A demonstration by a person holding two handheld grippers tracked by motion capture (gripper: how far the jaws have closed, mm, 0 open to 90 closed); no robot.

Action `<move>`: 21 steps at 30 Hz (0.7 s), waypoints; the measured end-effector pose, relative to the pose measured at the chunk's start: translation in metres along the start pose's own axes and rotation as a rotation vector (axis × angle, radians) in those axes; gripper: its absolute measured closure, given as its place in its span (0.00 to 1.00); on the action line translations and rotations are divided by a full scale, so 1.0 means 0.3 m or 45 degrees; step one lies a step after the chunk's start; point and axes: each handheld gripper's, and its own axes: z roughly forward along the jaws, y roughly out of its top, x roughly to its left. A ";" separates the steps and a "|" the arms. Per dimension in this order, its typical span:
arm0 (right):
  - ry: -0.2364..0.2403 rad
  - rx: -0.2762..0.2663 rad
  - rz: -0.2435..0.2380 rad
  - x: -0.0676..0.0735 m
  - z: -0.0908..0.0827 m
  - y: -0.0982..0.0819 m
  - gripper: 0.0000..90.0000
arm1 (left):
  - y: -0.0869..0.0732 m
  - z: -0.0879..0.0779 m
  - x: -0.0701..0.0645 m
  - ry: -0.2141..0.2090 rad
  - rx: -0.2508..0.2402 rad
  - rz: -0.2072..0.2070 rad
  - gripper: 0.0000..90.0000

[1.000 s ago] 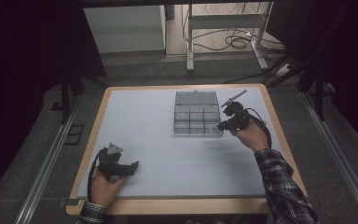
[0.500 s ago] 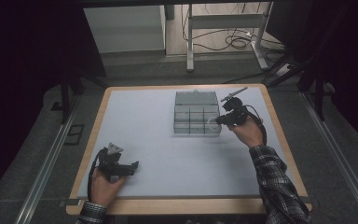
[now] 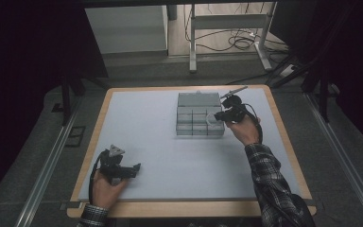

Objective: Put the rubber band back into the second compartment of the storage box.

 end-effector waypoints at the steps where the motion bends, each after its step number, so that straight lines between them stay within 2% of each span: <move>1: 0.000 0.000 0.000 0.000 0.000 0.000 0.91 | 0.000 0.000 0.000 0.000 0.000 0.000 0.02; 21: -0.035 -0.099 0.035 -0.009 0.099 0.049 0.91 | 0.000 -0.002 0.002 0.000 0.008 0.010 0.02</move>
